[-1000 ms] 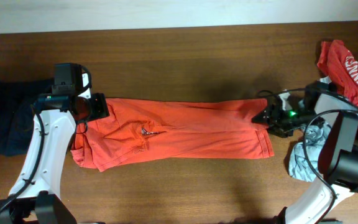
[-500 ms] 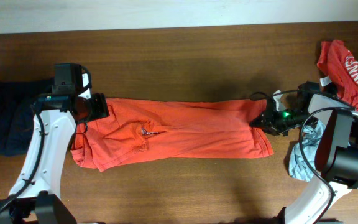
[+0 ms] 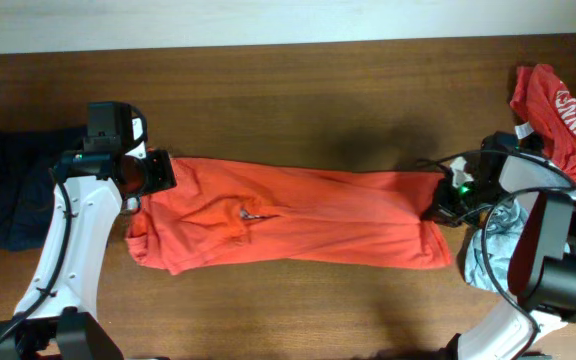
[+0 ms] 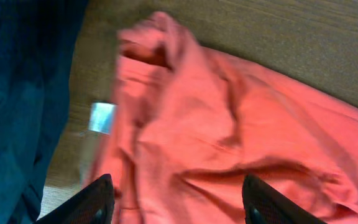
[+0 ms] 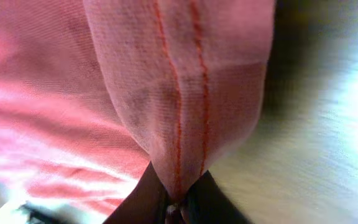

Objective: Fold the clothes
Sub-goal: 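Lift the right end with the right gripper and fold it leftward over the shirt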

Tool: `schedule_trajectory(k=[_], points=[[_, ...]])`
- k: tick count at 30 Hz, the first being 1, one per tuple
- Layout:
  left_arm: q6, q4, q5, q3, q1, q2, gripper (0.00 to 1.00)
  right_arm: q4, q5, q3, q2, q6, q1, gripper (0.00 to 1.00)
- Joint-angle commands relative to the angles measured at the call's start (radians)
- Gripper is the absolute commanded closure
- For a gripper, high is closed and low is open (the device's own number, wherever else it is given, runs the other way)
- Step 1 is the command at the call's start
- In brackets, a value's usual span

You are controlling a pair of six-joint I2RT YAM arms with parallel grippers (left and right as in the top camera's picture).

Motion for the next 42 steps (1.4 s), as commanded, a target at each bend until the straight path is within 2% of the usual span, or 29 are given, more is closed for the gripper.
schedule_trajectory(k=[1, 5, 8, 20, 25, 32, 42], points=[[0.006, 0.007, 0.011, 0.001, -0.002, 0.006, 0.34, -0.009, 0.329, 0.021, -0.022, 0.033, -0.004, 0.96], [0.006, 0.013, 0.011, 0.001, -0.002, 0.006, 0.34, -0.043, 0.412, 0.081, -0.047, 0.034, -0.004, 0.96], [0.006, 0.014, 0.011, 0.002, -0.002, 0.003, 0.34, -0.145, 0.476, 0.208, -0.047, 0.048, -0.004, 0.96], [0.006, 0.027, 0.01, 0.003, 0.031, -0.001, 0.34, -0.426, 0.476, 0.66, -0.049, 0.047, 0.006, 0.96], [0.006, 0.028, 0.01, 0.003, 0.06, -0.001, 0.34, -0.512, 0.476, 0.78, -0.049, 0.047, 0.037, 0.96], [0.006, 0.024, 0.011, 0.003, 0.075, -0.001, 0.34, -0.579, 0.471, 0.856, -0.051, 0.049, 0.177, 0.96], [0.006, 0.024, 0.0, 0.003, 0.078, -0.005, 0.34, -0.617, 0.406, 0.936, -0.052, 0.185, 0.502, 0.96]])
